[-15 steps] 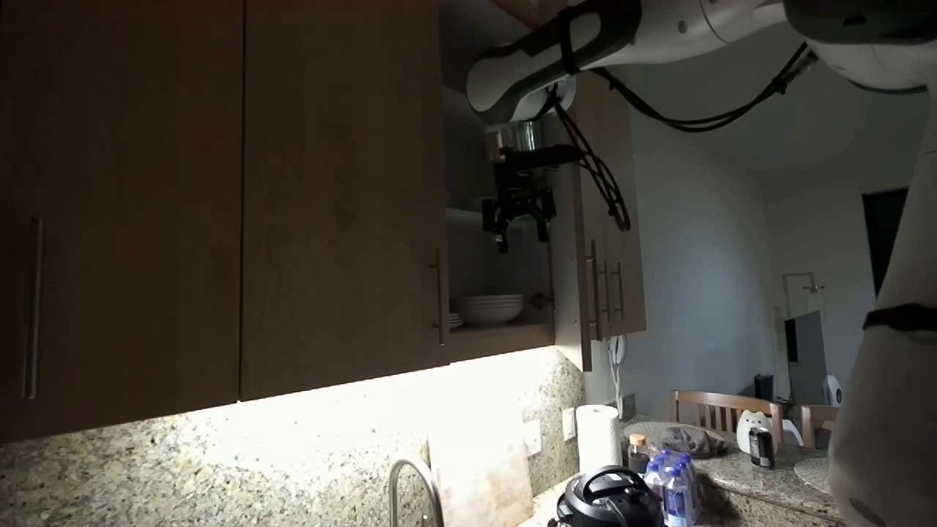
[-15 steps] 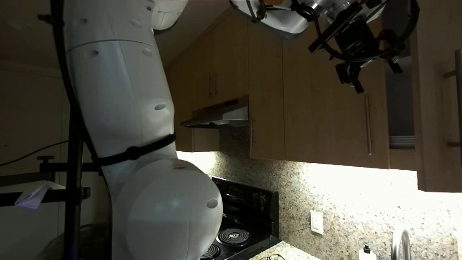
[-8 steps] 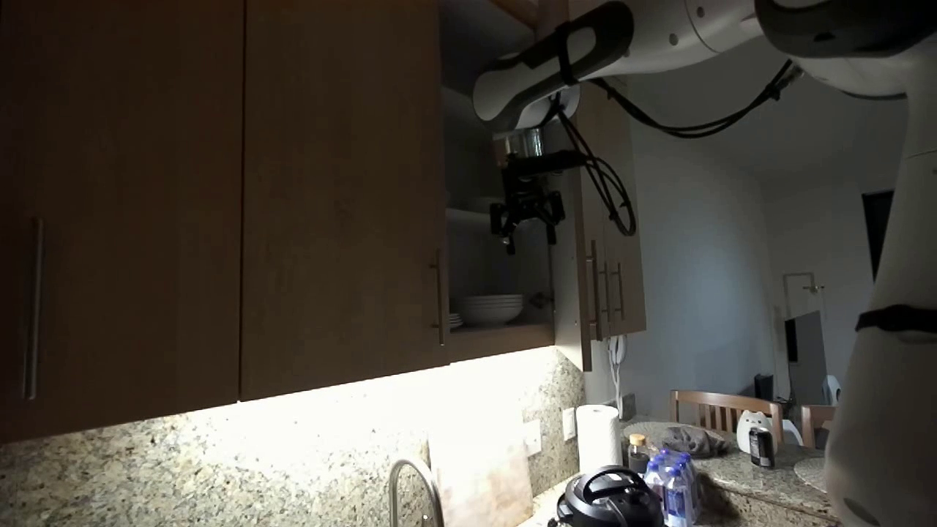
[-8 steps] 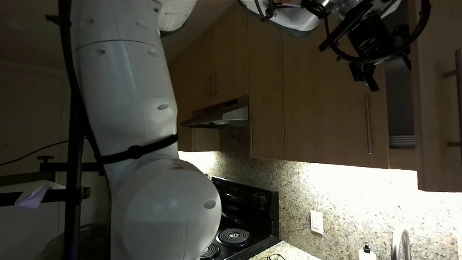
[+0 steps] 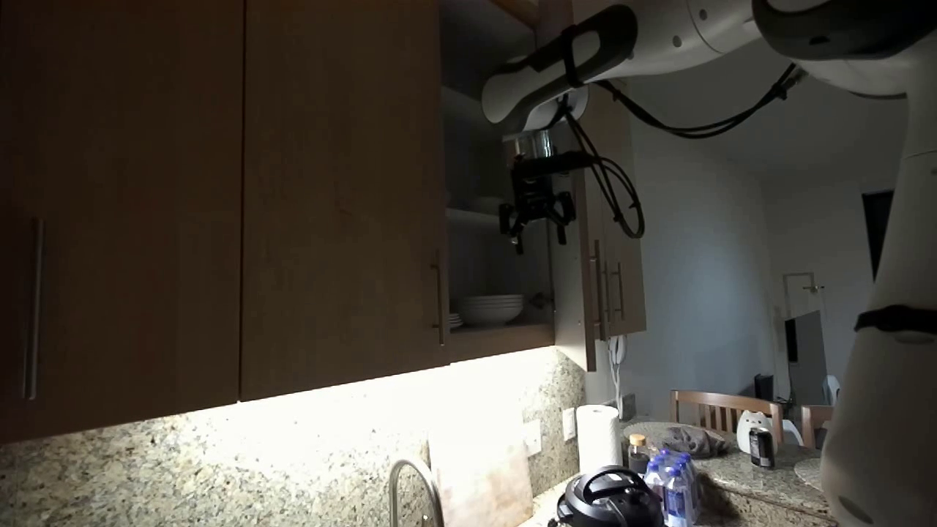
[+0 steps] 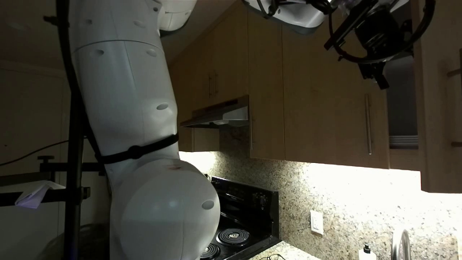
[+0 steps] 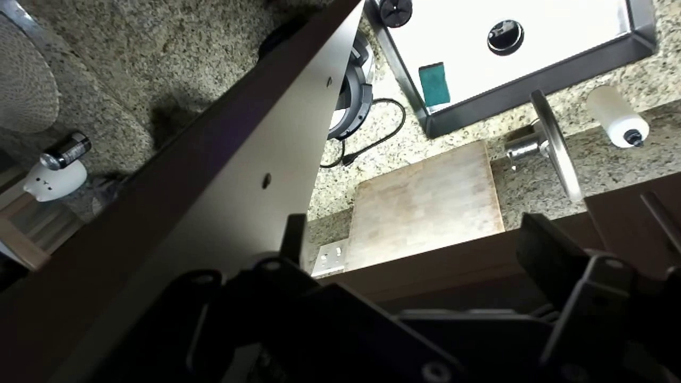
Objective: Open the third cabinet door from the right
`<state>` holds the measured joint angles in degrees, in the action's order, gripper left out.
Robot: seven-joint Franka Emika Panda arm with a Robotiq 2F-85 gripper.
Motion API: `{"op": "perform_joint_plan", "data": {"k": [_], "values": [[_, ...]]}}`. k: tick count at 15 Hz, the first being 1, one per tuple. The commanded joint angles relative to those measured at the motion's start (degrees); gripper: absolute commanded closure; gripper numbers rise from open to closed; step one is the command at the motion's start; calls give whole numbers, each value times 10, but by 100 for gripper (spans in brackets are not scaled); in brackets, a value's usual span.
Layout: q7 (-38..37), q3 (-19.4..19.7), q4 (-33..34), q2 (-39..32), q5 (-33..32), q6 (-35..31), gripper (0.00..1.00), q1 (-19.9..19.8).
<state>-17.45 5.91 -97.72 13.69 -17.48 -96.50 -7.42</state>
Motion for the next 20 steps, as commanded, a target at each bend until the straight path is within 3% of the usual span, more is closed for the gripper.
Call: {"op": "perform_joint_plan", "data": {"k": [1,11,20], "values": [[-22,2,-7,13,10,7,0,-12],[-42,21,-31,49,27,23,0,-28],[-27,66,-65,78,59,16,0,-62]]}}
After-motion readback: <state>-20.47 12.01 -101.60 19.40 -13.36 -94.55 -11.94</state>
